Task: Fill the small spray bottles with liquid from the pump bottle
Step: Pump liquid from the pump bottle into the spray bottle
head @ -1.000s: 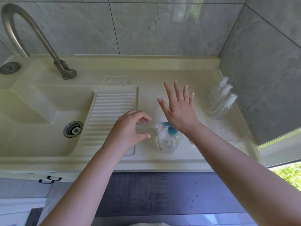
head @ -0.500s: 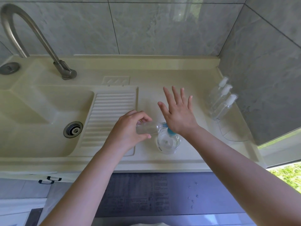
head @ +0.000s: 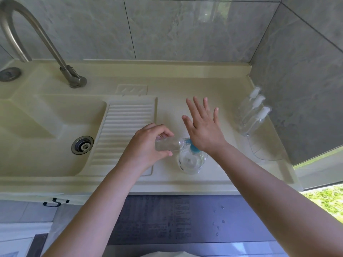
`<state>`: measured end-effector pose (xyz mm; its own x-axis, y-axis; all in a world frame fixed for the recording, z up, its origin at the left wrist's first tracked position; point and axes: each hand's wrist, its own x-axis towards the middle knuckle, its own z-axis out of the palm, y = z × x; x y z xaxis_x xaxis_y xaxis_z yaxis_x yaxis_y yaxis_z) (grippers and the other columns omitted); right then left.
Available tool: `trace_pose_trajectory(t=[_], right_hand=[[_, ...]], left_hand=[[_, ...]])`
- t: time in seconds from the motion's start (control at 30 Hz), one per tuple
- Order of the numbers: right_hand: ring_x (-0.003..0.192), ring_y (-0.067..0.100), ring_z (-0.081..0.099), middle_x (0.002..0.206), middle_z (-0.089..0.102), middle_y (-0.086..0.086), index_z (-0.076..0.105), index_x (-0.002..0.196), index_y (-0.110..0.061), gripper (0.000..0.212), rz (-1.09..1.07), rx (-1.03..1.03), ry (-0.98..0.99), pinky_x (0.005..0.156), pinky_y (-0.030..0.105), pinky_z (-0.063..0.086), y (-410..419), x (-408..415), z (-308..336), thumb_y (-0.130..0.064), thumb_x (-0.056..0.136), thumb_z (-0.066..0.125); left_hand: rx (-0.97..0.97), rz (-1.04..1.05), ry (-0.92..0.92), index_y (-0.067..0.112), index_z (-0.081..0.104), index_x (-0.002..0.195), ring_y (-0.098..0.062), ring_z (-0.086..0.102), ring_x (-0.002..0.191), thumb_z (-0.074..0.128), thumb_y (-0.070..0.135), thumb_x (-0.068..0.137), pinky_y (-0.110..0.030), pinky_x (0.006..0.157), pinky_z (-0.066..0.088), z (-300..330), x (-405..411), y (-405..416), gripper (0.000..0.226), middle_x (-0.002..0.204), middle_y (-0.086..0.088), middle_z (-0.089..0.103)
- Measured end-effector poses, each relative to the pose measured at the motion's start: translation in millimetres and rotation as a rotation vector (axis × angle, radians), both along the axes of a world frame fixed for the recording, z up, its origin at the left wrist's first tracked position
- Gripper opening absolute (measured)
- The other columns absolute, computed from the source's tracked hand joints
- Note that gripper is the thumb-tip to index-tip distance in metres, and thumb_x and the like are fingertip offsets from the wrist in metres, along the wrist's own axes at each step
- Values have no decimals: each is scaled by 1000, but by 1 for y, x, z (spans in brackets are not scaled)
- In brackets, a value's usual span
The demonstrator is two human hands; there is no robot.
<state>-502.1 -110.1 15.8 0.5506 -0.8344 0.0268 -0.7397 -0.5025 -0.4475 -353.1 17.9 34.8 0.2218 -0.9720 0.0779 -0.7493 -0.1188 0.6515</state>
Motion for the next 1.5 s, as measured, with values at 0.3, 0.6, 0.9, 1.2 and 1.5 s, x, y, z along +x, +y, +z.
trace_pose_trajectory(t=[0.3,0.6,0.9,1.2,1.5], right_hand=[[153,20,-11,167,5,-2,9,160,-25,55,14,-16,-34,121,52,-8,-1,-1,2,-38,108,24],[154,24,-8,167,9,1,12,159,-23,56,-2,-127,-12,121,56,-5,-1,-1,3,-39,108,24],[153,25,-11,167,7,2,7,160,-23,59,-6,-162,43,121,55,-8,-1,-1,6,-44,107,22],[153,24,-12,167,9,2,8,160,-26,60,-27,-52,-21,121,53,-9,-4,-3,5,-45,106,26],[153,32,-5,165,18,4,12,159,-28,58,-33,-222,50,121,58,-4,-1,-2,3,-46,105,24]], left_hand=[[-1,3,11,28,69,99,5,56,91,91,19,62,-3,79,37,1,-1,1,45,94,20,59],[5,13,23,28,70,99,5,55,91,91,18,62,-4,77,37,2,-1,2,44,94,19,59],[-6,15,23,28,70,99,5,55,90,91,18,61,-8,79,40,2,0,2,45,94,20,58],[2,28,43,31,69,97,-2,58,91,91,18,61,-21,83,47,4,-1,3,44,96,20,59],[18,17,47,30,69,98,-4,58,92,91,18,62,-21,82,47,3,-2,2,44,95,20,59]])
